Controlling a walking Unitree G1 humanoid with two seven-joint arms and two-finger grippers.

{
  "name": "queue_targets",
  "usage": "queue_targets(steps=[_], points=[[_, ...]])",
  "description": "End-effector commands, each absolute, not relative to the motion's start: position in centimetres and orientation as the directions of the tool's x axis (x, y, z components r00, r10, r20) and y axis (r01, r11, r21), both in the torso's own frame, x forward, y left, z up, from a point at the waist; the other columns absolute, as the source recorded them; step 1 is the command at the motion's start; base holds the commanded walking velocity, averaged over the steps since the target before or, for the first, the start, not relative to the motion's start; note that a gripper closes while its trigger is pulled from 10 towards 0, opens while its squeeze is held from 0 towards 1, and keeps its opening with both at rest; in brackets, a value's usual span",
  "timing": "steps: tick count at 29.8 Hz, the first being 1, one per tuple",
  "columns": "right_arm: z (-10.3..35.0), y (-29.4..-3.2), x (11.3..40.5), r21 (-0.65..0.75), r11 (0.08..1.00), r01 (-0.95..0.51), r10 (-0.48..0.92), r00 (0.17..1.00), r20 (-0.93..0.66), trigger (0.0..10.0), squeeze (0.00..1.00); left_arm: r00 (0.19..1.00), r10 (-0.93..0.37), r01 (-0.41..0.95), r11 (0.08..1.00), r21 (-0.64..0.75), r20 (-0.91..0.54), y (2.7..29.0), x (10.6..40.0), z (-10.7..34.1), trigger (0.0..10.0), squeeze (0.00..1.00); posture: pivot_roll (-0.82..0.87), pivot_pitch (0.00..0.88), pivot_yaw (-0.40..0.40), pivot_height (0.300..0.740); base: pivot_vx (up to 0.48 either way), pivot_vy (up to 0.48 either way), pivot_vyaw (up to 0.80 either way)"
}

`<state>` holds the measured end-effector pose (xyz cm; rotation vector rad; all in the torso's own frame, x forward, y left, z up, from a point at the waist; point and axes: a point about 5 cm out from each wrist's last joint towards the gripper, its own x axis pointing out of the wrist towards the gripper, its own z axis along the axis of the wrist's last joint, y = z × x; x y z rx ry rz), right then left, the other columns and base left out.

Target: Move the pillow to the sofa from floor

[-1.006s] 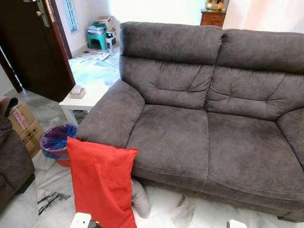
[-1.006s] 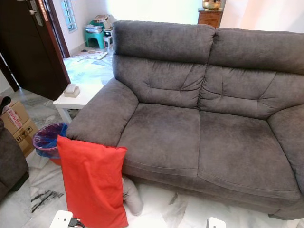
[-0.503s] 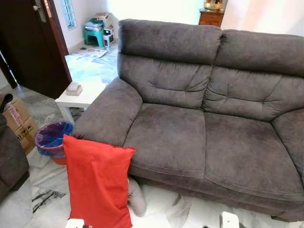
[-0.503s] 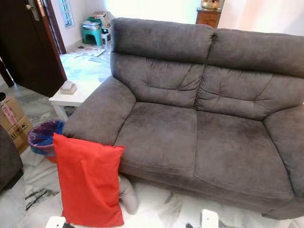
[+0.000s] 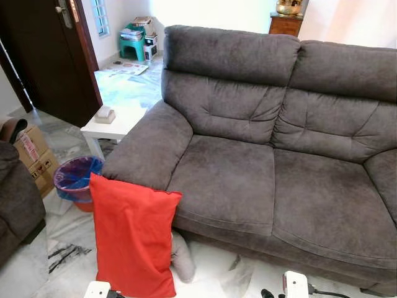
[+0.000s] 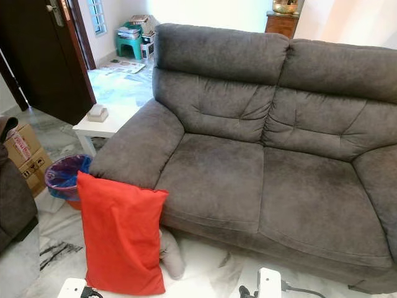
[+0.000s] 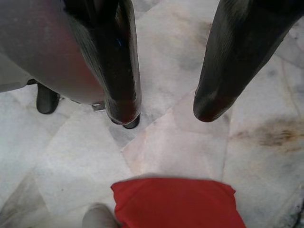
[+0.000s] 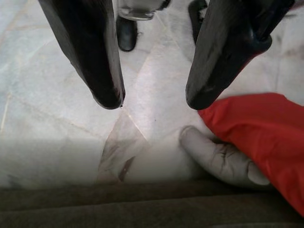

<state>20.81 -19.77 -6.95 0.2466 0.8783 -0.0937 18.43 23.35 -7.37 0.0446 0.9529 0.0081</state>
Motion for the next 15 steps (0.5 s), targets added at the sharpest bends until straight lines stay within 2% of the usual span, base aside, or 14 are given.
queue_targets(steps=[1,6,15], points=[[-7.4,-19.2,20.2,0.191,0.960,0.204,0.023,0.624,-0.781,10.0,0.00,0.570,0.044,0.010,0.998,0.061,-0.820,23.9,18.3,-7.3,10.0,0.00,0.07,0.020,0.023,0.740,0.000,0.000,0.00],[-7.7,-18.8,19.7,0.184,0.966,0.184,0.033,0.615,-0.788,10.0,0.00,0.570,0.045,0.005,0.998,0.059,-0.820,23.9,18.2,-7.4,10.0,0.00,0.08,0.025,0.015,0.740,0.000,0.000,0.00],[-7.9,-18.8,19.3,0.178,0.965,0.194,0.024,0.609,-0.793,10.0,0.00,0.559,0.047,-0.002,0.998,0.055,-0.828,23.7,17.7,-7.6,10.0,0.00,0.08,0.024,0.018,0.740,0.000,0.000,0.80]])
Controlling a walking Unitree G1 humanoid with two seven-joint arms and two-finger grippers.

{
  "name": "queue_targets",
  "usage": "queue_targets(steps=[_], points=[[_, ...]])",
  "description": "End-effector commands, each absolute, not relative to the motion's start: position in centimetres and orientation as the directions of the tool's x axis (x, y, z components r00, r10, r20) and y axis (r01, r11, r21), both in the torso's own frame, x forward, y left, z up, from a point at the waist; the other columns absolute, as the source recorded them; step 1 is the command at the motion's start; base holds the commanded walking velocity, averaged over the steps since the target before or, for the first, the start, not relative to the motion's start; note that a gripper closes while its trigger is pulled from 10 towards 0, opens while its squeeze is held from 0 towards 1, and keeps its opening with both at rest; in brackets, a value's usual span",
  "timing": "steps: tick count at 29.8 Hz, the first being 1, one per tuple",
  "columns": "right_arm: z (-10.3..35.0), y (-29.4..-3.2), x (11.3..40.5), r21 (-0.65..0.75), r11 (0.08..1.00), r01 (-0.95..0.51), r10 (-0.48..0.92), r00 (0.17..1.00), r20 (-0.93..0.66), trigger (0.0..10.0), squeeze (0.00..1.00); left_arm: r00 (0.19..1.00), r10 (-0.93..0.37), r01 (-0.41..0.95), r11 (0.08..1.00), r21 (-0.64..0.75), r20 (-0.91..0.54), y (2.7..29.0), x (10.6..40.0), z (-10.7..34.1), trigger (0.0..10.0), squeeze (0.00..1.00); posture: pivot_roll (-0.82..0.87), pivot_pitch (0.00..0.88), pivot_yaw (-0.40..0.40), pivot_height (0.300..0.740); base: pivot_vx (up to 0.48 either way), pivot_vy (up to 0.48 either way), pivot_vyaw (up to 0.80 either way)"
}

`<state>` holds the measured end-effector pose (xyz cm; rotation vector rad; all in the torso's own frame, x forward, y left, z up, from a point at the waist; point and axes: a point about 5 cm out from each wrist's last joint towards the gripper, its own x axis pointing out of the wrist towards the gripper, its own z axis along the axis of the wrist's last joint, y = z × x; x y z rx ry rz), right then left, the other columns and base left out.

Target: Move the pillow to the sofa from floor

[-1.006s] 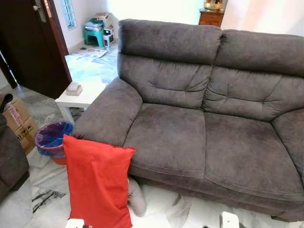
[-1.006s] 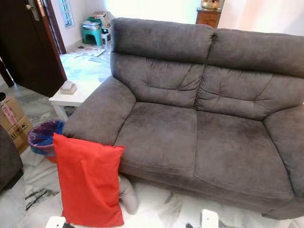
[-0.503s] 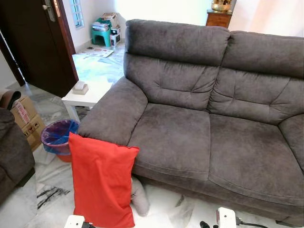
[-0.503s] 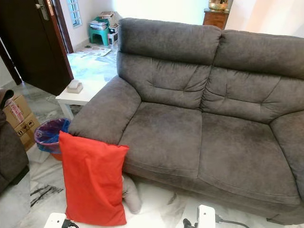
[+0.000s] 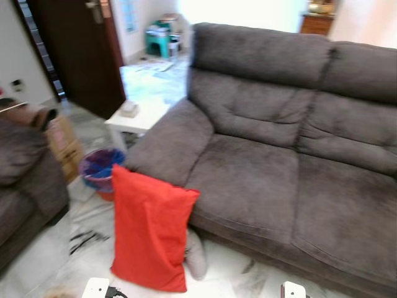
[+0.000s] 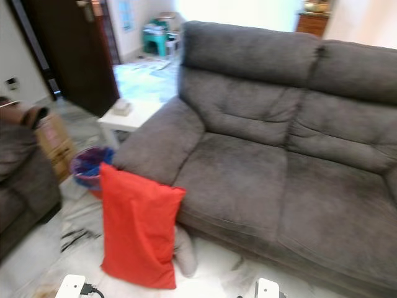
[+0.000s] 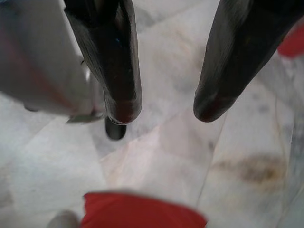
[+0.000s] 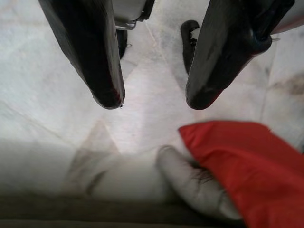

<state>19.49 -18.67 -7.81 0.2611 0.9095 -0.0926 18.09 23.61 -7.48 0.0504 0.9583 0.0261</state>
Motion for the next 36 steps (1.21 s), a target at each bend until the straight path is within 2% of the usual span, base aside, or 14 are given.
queue_targets(steps=[1,16,27,36], points=[[-7.90,-18.85,19.28,0.178,0.965,0.192,0.024,0.609,-0.793,10.0,0.00,0.558,0.046,-0.001,0.998,0.055,-0.829,23.67,17.67,-7.68,10.0,0.00,0.08,0.021,0.017,0.740,0.000,0.000,0.80],[-7.82,-18.26,19.58,0.194,0.958,0.211,0.023,0.615,-0.788,10.0,0.00,0.548,0.055,-0.014,0.998,0.056,-0.835,23.86,16.93,-7.96,10.0,0.00,0.10,0.008,0.023,0.740,0.000,0.000,0.80],[-7.82,-18.84,19.47,0.194,0.947,0.255,-0.005,0.615,-0.788,10.0,0.00,0.546,0.070,-0.028,0.997,0.066,-0.835,23.92,16.85,-8.01,10.0,0.00,0.10,0.027,0.020,0.740,0.000,0.000,0.00],[-7.86,-18.53,19.48,0.199,0.950,0.242,0.010,0.612,-0.791,10.0,0.00,0.550,0.075,-0.038,0.997,0.065,-0.832,24.05,16.82,-7.97,10.0,0.00,0.10,0.036,0.018,0.740,0.357,0.000,0.00]])
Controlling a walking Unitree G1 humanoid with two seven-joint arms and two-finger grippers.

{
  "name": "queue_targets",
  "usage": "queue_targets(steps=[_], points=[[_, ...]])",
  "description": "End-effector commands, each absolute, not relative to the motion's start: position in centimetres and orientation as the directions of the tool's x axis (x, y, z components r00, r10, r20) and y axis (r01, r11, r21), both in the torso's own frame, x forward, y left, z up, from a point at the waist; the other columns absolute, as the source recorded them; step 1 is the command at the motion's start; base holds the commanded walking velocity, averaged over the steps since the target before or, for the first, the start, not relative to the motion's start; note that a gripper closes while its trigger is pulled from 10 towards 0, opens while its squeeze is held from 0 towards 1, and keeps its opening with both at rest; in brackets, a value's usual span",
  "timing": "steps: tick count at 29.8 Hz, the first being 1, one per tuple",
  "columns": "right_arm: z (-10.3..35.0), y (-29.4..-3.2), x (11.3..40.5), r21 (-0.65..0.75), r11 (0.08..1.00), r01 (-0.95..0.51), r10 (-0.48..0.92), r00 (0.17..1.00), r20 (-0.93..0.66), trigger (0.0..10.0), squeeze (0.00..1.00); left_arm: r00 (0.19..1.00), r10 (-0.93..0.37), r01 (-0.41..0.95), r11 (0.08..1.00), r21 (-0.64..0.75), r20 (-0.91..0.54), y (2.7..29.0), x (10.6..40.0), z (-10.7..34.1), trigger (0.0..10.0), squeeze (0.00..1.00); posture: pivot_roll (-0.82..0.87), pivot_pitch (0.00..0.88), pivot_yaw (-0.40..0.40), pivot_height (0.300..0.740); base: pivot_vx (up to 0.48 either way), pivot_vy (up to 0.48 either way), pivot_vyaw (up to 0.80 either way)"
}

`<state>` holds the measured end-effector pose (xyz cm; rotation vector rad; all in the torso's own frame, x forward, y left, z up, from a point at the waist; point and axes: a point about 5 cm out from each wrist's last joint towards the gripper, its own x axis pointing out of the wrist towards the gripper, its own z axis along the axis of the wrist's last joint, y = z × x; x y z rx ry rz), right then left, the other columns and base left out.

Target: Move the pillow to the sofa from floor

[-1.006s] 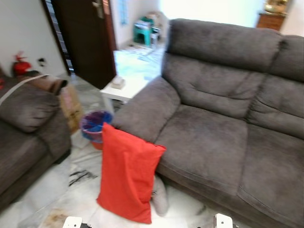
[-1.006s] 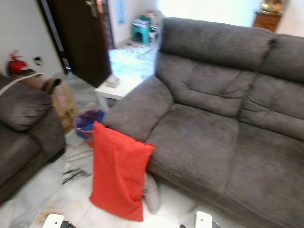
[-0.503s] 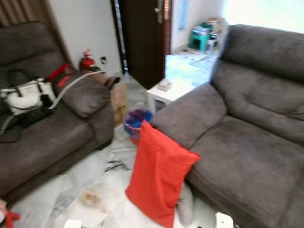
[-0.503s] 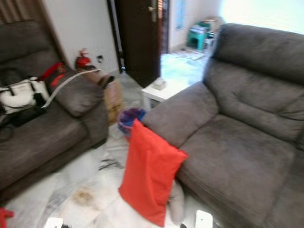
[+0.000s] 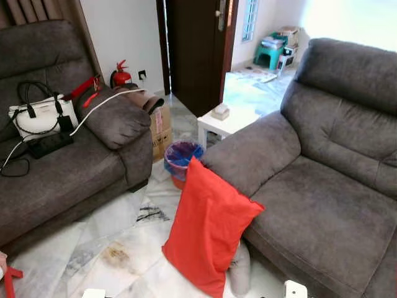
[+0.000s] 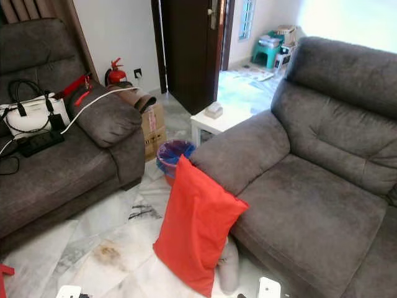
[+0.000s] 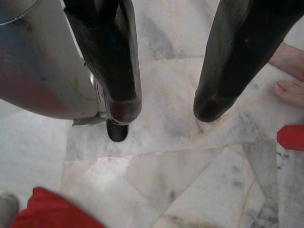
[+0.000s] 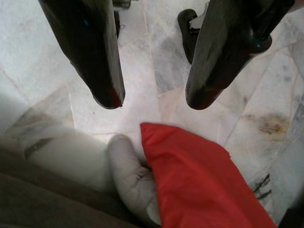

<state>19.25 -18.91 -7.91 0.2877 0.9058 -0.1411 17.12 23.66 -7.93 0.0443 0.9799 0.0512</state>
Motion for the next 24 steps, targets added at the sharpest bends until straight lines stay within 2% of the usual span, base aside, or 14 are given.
queue_targets(steps=[1,24], points=[[-7.86,-18.53,19.48,0.199,0.950,0.242,0.010,0.612,-0.791,10.0,0.00,0.550,0.075,-0.038,0.997,0.065,-0.832,24.05,16.82,-7.97,10.0,0.00,0.10,0.036,0.018,0.740,0.382,0.000,0.00],[-8.09,-17.88,19.18,0.206,0.953,0.223,0.033,0.599,-0.800,10.0,0.00,0.552,0.068,-0.035,0.998,0.058,-0.831,23.98,16.87,-7.96,10.0,0.00,0.11,0.041,0.021,0.740,0.339,0.000,0.00]])
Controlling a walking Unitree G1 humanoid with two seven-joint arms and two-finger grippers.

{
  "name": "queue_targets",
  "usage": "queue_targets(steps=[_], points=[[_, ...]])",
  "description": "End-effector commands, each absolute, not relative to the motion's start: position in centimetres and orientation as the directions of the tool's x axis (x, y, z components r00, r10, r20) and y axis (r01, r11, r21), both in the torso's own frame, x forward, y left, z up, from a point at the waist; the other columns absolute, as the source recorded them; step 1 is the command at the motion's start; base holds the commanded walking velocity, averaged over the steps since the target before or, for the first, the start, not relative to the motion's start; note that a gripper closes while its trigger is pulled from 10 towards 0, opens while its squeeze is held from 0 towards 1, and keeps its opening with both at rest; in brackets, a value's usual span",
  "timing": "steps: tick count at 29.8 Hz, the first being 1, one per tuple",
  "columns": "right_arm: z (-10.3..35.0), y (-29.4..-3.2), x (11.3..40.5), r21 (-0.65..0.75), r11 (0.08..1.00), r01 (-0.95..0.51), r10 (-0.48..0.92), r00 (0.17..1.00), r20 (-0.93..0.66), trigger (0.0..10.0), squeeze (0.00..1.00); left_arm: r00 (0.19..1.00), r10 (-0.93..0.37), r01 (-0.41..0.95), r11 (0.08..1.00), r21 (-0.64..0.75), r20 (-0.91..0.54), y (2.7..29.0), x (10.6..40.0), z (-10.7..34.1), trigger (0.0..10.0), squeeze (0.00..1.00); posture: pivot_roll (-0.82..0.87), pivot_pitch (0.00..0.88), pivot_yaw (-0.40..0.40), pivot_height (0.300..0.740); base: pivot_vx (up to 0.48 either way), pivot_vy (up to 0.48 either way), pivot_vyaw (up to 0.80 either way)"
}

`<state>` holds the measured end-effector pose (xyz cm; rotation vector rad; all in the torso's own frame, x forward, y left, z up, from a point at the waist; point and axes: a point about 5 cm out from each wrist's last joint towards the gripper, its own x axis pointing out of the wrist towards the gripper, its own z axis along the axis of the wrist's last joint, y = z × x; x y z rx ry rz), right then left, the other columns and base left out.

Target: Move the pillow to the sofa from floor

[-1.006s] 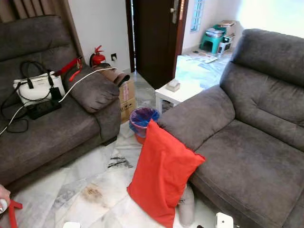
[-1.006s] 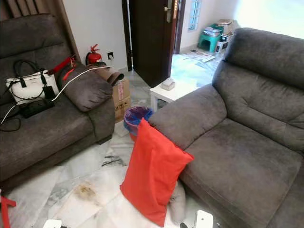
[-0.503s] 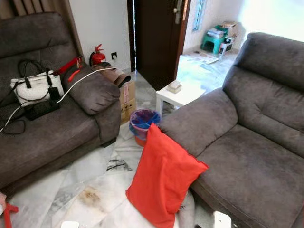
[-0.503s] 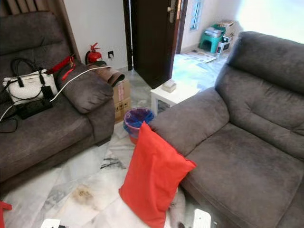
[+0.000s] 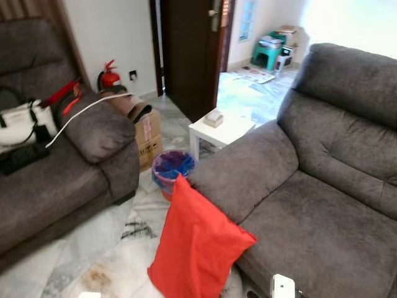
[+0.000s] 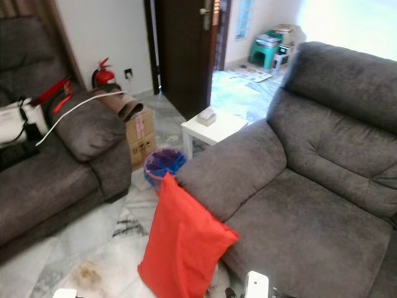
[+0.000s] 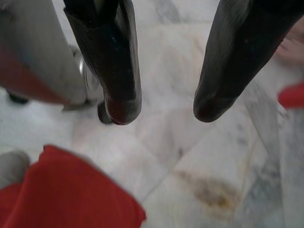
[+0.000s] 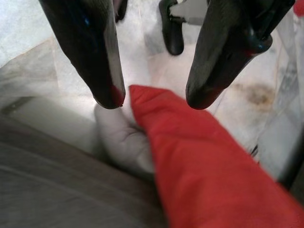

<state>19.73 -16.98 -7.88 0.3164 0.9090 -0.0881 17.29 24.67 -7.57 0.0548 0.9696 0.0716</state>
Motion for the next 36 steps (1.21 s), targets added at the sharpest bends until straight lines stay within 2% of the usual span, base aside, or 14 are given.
queue_targets(steps=[1,13,23,36], points=[[-8.09,-17.88,19.18,0.206,0.953,0.223,0.033,0.599,-0.800,10.0,0.00,0.552,0.068,-0.035,0.998,0.058,-0.831,23.98,16.87,-7.96,10.0,0.00,0.11,0.041,0.021,0.740,0.326,0.000,0.00],[-8.04,-17.90,19.26,0.193,0.961,0.199,0.035,0.602,-0.797,10.0,0.00,0.556,0.065,-0.021,0.998,0.065,-0.829,23.74,16.95,-7.98,10.0,0.00,0.11,0.038,0.019,0.740,0.027,0.000,0.00],[-8.02,-17.68,19.32,0.200,0.962,0.188,0.046,0.607,-0.793,10.0,0.00,0.563,0.059,-0.016,0.998,0.061,-0.824,23.53,17.12,-7.95,10.0,0.00,0.11,0.031,0.020,0.740,0.000,0.000,0.77],[-8.08,-17.67,19.21,0.204,0.958,0.203,0.042,0.603,-0.797,10.0,0.00,0.563,0.058,0.005,0.997,0.073,-0.824,23.57,17.14,-7.92,10.0,0.00,0.11,0.041,0.019,0.740,0.000,0.000,0.00]])
